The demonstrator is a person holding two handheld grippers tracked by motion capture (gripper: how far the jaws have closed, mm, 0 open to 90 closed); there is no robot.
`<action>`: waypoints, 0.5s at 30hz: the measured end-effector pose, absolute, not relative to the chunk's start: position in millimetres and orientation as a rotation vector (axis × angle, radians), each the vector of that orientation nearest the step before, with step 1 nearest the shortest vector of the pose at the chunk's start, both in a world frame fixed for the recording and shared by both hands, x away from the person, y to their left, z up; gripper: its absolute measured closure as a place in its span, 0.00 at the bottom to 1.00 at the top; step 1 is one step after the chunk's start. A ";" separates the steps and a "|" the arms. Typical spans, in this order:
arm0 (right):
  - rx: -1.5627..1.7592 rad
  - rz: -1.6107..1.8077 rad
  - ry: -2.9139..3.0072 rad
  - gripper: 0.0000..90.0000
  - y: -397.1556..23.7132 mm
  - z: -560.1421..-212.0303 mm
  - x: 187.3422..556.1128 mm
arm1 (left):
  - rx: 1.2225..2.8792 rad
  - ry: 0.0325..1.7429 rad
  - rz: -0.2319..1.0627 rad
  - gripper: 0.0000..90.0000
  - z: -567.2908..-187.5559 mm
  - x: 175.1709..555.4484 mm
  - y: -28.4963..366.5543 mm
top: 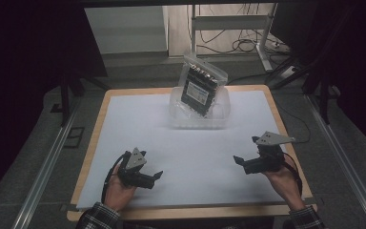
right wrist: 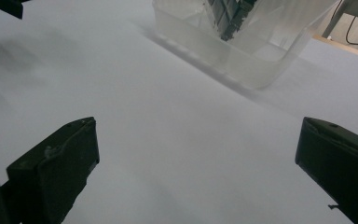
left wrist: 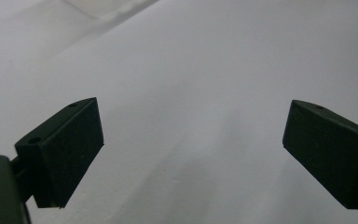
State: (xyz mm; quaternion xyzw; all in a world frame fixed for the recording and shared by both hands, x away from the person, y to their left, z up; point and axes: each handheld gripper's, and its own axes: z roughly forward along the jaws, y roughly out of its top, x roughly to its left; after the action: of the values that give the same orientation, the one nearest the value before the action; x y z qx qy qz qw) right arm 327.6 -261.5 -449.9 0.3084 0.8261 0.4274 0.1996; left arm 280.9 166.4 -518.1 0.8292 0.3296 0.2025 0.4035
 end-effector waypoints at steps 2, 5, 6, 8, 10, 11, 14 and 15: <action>0.870 1.201 2.313 0.00 -262.6 -455.4 324.9 | 2.093 0.835 0.511 0.05 -518.5 281.1 166.4; 0.892 1.190 2.327 0.00 -265.5 -463.6 322.0 | 2.093 0.839 0.515 0.04 -518.6 280.8 166.6; 0.896 1.183 2.329 0.00 -266.8 -466.4 321.2 | 2.094 0.838 0.517 0.04 -518.6 280.8 166.6; 0.910 1.171 2.333 0.00 -269.4 -471.8 319.7 | 2.096 0.837 0.522 0.04 -518.8 280.7 166.4; 0.920 1.161 2.337 0.00 -272.1 -477.2 319.4 | 2.099 0.835 0.523 0.04 -519.0 280.7 166.1; 0.926 1.159 2.340 0.00 -273.0 -479.2 319.4 | 2.104 0.834 0.524 0.04 -519.2 280.8 166.0; 0.958 1.150 2.361 0.00 -276.1 -488.3 321.6 | 2.105 0.833 0.524 0.04 -519.5 280.8 165.7; 0.967 1.143 2.368 0.00 -276.8 -490.4 322.3 | 2.105 0.833 0.524 0.04 -519.5 280.8 165.7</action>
State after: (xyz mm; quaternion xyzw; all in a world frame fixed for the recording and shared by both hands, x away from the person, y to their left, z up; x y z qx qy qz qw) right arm 322.3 -276.8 -490.4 0.3400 0.8332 0.4019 0.1691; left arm 280.8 165.7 -519.5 0.8312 0.3288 0.2069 0.3977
